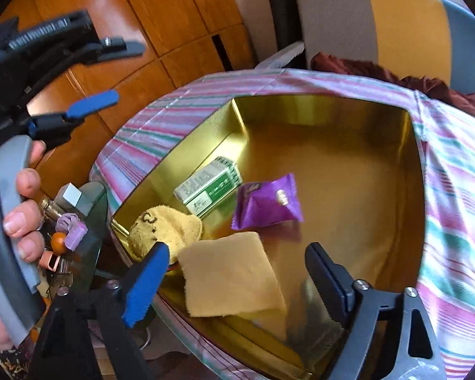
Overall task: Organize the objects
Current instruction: 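Open both tools to drop the packet and foam sponge into the tray, then grasp another purple snack packet with the right tool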
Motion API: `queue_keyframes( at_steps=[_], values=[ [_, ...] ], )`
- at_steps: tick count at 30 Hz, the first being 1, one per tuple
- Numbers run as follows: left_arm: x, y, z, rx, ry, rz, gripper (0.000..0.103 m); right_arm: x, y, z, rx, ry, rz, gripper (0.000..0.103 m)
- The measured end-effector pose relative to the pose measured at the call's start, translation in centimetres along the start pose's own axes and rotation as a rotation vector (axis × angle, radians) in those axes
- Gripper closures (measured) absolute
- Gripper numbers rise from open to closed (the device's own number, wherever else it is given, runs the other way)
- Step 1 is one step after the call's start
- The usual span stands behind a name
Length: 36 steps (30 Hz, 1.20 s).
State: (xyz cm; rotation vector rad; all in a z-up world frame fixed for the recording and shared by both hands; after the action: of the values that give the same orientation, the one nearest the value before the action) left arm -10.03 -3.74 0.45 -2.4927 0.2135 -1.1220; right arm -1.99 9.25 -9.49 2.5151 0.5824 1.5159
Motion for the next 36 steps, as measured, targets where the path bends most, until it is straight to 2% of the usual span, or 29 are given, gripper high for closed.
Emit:
queue_keyframes(
  at_steps=[5, 11, 19, 31, 34, 36],
  values=[
    [-0.4, -0.8, 0.7, -0.024, 0.020, 0.008, 0.040, 3.2, -2.1, -0.4, -0.049, -0.095, 0.010, 0.014],
    [-1.8, -3.0, 2.7, -0.054, 0.085, 0.065, 0.040, 6.6, -5.5, -0.7, -0.095, -0.160, 0.081, 0.014],
    [-3.2, -8.0, 6.5, -0.192, 0.174, 0.131, 0.038, 8.9, -10.7, 0.5, -0.171, -0.179, 0.172, 0.014],
    [-3.8, -15.6, 13.8, -0.432, 0.304, 0.245, 0.035, 11.4, -18.9, 5.3, -0.294, -0.165, 0.289, 0.014],
    [-3.5, -17.0, 15.4, -0.478, 0.331, 0.271, 0.035, 12.4, -20.9, 6.7, -0.332, -0.174, 0.330, 0.014],
    [-3.2, -17.9, 16.4, -0.504, 0.343, 0.290, 0.035, 13.4, -22.6, 7.7, -0.368, -0.195, 0.392, 0.014]
  ],
)
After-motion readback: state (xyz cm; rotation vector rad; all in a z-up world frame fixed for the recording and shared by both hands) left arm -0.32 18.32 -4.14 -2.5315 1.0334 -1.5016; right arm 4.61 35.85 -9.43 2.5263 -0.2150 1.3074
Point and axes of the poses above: each gripper's, at about its wrist camera, not at the fingertips, and x roughly against the way its jaws point, y to its left, z to its underside, the point moved 8 cm from there along -x, roughly the way its jaws point, and after that the axes turned 11 degrees about y, right-handed, at the moved point
